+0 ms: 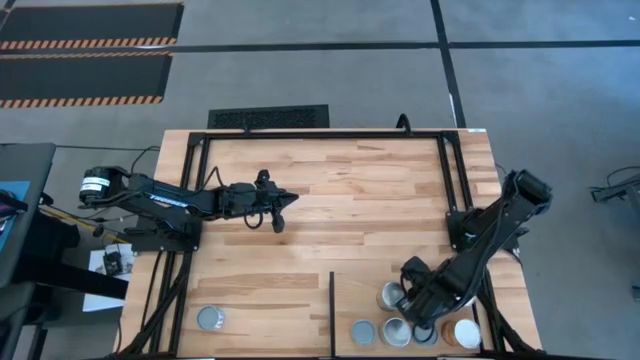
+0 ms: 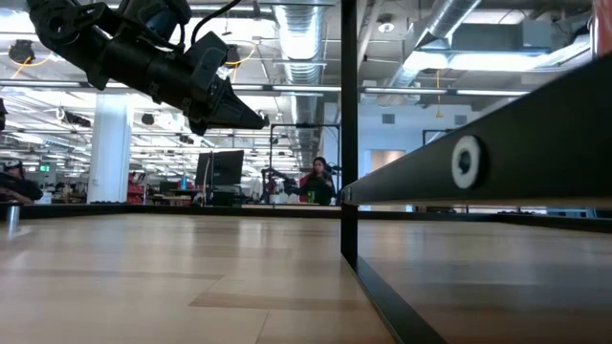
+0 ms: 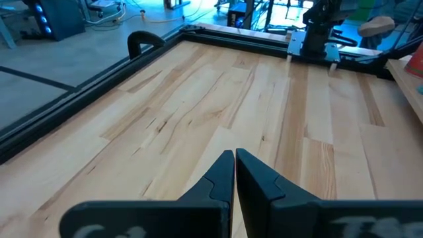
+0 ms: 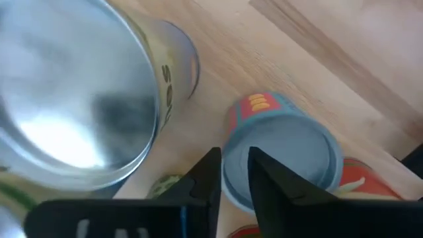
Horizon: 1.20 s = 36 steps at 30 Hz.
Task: Pick and place cans onto a shelf
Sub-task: Put the canned mixed corns on the shelf, then put the canned carrots on the shelf
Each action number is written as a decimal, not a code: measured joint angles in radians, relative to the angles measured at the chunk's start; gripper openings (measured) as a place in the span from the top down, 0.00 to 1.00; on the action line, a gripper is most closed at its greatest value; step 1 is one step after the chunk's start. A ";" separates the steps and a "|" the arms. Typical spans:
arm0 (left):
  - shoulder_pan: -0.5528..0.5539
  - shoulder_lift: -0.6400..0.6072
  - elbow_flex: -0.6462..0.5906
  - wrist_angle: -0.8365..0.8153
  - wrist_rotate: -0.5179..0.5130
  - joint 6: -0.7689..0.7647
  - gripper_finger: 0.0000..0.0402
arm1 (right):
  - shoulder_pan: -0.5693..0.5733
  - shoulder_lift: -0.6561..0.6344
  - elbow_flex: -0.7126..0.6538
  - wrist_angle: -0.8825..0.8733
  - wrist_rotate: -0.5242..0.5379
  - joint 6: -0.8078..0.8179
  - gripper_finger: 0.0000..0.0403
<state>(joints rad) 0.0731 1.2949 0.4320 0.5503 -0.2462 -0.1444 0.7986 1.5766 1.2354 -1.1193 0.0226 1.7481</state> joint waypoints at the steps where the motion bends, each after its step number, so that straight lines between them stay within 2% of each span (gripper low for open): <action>1: 0.000 0.000 0.000 0.000 0.000 -0.001 0.99 | 0.000 -0.006 0.000 0.003 -0.001 -0.006 0.75; 7: 0.000 0.000 0.000 0.001 0.027 -0.025 0.99 | -0.002 -0.056 0.034 -0.039 0.009 -0.108 0.72; 11: 0.000 0.000 0.000 0.002 0.034 -0.025 0.99 | -0.003 -0.105 0.054 -0.132 0.111 -0.225 0.79; 15: 0.000 0.000 0.000 0.002 0.034 -0.025 0.99 | -0.017 -0.171 0.043 -0.147 0.241 -0.501 0.94; 18: 0.000 0.000 0.000 0.002 0.061 -0.025 0.99 | -0.076 -0.247 -0.006 -0.083 0.285 -0.717 0.97; 22: -0.001 0.000 0.000 0.002 0.101 -0.025 0.99 | -0.222 -0.390 -0.177 0.165 0.269 -1.011 0.99; 27: -0.022 0.000 0.000 0.009 0.114 -0.011 0.99 | -0.467 -0.518 -0.427 0.618 0.141 -1.373 0.99; 31: -0.007 0.000 0.000 0.008 0.224 -0.065 0.99 | -0.633 -0.533 -0.562 0.945 0.032 -1.599 0.99; 34: -0.011 -0.008 0.000 -0.002 0.335 -0.073 0.99 | -0.723 -0.508 -0.615 1.113 -0.026 -1.698 0.99; 36: -0.035 -0.030 0.002 -0.019 0.360 -0.079 0.99 | -0.766 -0.484 -0.633 1.178 -0.054 -1.734 0.99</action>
<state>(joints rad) 0.0380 1.2646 0.4336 0.5312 0.1136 -0.2237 0.0327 1.0921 0.6029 0.0582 -0.0314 0.0141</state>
